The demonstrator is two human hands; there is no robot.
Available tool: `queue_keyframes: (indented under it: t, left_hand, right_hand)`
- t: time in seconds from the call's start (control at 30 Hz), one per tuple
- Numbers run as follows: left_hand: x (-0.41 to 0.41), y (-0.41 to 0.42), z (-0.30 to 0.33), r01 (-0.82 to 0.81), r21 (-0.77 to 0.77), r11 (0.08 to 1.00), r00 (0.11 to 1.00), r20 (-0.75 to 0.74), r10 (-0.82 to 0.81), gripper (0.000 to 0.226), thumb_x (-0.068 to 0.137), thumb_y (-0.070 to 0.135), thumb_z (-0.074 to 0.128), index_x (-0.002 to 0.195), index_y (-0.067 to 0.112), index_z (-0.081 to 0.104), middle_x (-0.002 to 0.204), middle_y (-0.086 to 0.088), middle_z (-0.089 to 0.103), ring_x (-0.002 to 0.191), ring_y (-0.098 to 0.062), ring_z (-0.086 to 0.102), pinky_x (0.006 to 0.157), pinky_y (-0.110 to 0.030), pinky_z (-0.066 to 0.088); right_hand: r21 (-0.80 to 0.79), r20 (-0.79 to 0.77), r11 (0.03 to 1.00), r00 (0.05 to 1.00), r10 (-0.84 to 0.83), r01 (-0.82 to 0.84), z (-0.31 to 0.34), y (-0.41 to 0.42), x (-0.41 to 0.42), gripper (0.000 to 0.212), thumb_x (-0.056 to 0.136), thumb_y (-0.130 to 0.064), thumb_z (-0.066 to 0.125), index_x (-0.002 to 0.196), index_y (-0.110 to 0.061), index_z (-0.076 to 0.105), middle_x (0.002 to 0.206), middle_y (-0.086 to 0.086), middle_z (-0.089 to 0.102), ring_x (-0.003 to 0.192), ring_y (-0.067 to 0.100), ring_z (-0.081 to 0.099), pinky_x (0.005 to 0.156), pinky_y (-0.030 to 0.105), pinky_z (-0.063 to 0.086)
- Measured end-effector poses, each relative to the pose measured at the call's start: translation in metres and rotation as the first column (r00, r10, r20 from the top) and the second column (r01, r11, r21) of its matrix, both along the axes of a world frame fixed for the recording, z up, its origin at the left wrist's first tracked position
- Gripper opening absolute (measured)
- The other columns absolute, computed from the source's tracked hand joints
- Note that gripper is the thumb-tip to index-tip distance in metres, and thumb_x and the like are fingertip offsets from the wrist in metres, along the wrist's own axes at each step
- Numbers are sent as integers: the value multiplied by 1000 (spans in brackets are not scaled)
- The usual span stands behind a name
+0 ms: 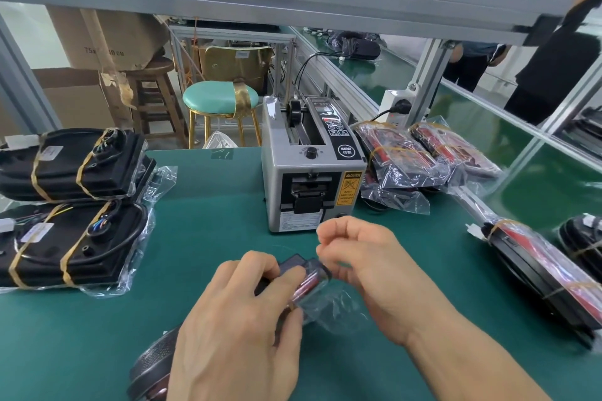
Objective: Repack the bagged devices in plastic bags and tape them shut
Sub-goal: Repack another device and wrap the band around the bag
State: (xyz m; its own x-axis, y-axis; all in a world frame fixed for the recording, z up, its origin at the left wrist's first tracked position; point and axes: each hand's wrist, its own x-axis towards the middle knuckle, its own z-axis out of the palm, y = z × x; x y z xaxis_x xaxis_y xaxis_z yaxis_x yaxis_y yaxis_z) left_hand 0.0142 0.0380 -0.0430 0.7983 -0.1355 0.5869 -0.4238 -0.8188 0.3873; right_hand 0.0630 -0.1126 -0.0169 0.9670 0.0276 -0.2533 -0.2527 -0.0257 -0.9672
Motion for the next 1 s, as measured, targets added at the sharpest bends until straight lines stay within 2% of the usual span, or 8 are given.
queue_keyframes:
  t: [0.13, 0.23, 0.33, 0.4, 0.53, 0.67, 0.8, 1.0]
  left_hand:
    - [1, 3, -1, -17, -14, 1000, 1000, -4, 16, 34, 68, 36, 49, 88, 27, 75, 82, 11, 59, 73, -10, 44, 39, -25, 44]
    - [1, 3, -2, -4, -15, 1000, 1000, 1, 4, 34, 68, 36, 50, 88, 27, 75, 83, 11, 58, 74, -9, 45, 40, -25, 45]
    - [1, 4, -1, -7, -56, 998, 999, -38, 4, 34, 66, 37, 54, 92, 30, 74, 89, 17, 51, 76, -7, 45, 44, -20, 41]
    - [0, 6, 0, -6, -84, 996, 997, -78, -1, 35, 60, 34, 65, 93, 32, 74, 90, 19, 49, 76, -4, 46, 48, -15, 38]
    - [-2, 8, 1, -52, -154, 987, 980, -197, 21, 45, 53, 35, 68, 96, 49, 67, 92, 26, 53, 77, 0, 48, 51, -21, 45]
    - [-1, 7, 13, -29, -405, 914, 950, -294, -100, 51, 55, 39, 64, 97, 67, 54, 99, 32, 58, 87, 5, 57, 69, -15, 42]
    - [0, 12, 22, 14, -530, 848, 932, -301, -203, 43, 55, 29, 67, 90, 54, 65, 89, 24, 66, 86, 6, 61, 70, -3, 39]
    - [1, 16, 25, 25, -571, 821, 912, -323, -252, 37, 55, 26, 68, 86, 46, 69, 81, 21, 67, 80, 6, 61, 70, -1, 39]
  right_hand:
    - [-44, 77, 996, 994, -71, 74, 2, -13, 3, 21, 81, 2, 61, 77, -18, 68, 72, -11, 61, 75, 8, 54, 80, 25, 48]
    - [-171, 181, 979, 974, 139, -108, 3, -8, -3, 23, 80, -2, 66, 80, -24, 73, 77, -13, 65, 72, -1, 57, 74, 11, 44]
    - [-419, 277, 890, 909, 312, -178, 1, -9, -6, 29, 81, -7, 68, 85, -34, 73, 96, -22, 62, 93, -6, 56, 85, 11, 36]
    - [-489, 309, 849, 870, 383, -201, 2, -15, -4, 30, 80, -8, 69, 93, -35, 72, 106, -24, 59, 105, -5, 53, 86, 5, 32]
    - [-532, 313, 803, 820, 480, -268, 5, -22, -1, 30, 77, -22, 74, 103, -37, 70, 114, -23, 58, 114, -4, 51, 91, 5, 30]
    - [-492, 347, 821, 799, 491, -291, 9, -23, 6, 27, 78, -19, 79, 100, -33, 73, 108, -18, 60, 110, -1, 54, 92, 6, 30]
    - [-459, 394, 832, 768, 505, -312, 13, -21, 12, 20, 75, -23, 81, 92, -32, 76, 101, -14, 60, 105, 4, 57, 96, 9, 32]
    - [-478, 436, 816, 718, 542, -326, 19, -16, 16, 3, 79, -27, 76, 78, -29, 74, 86, -17, 54, 89, 4, 54, 91, 16, 35]
